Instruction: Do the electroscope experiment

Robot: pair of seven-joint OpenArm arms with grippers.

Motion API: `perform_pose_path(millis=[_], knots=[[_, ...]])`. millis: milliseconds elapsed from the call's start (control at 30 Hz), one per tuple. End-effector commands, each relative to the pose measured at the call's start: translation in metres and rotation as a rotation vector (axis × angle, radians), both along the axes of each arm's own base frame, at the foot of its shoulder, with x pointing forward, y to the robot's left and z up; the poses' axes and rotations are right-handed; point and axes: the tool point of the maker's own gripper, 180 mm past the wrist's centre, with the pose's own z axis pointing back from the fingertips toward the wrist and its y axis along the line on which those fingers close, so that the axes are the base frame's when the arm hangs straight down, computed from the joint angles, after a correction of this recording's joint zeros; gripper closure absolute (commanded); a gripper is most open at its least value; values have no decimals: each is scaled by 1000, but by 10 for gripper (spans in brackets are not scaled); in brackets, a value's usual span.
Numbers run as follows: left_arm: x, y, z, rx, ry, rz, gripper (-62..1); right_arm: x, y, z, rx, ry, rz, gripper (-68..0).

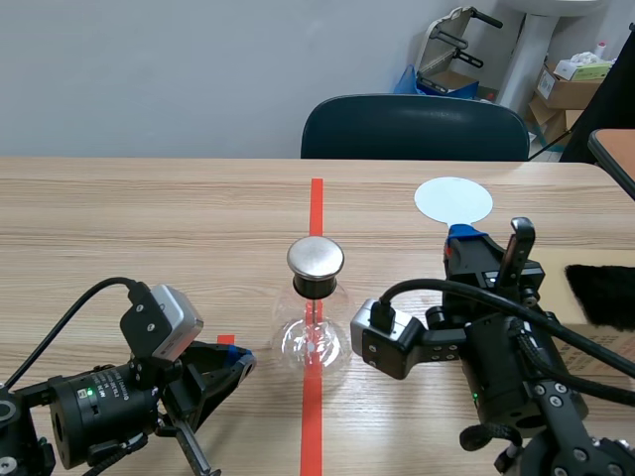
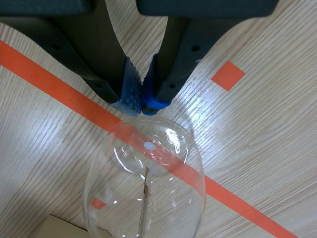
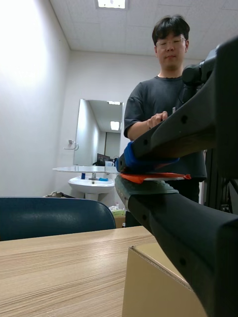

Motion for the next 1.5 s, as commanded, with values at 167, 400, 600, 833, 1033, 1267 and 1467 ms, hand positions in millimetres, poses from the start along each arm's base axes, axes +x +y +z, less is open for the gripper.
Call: perform_pose_path(millis=[167,400,600,833,1033,1267,1467], knots=[[2,-6,10,-34,-19,-6,-27,5,-1,11,11,-37,-5,-8],[2,-6,10,-33,-19,-6,-27,5,-1,11,11,-37,-4,-8],[2,-6,10,-33,-19,-6,-27,5,-1,11,11,-37,-4,-8],[2,-6,10,-33,-19,-6,-27,5,-1,11,11,-37,-5,-8],[2,-6,10,-33,-19,-6,-27,5,-1,11,12,-37,-5,-8],[2,-5,10,-31,-19,-6,-27,5,-2,10,23,-31,-11,-8],[2,-5,10,-31,-19,-6,-27,5,-2,10,23,-31,-11,-8]])
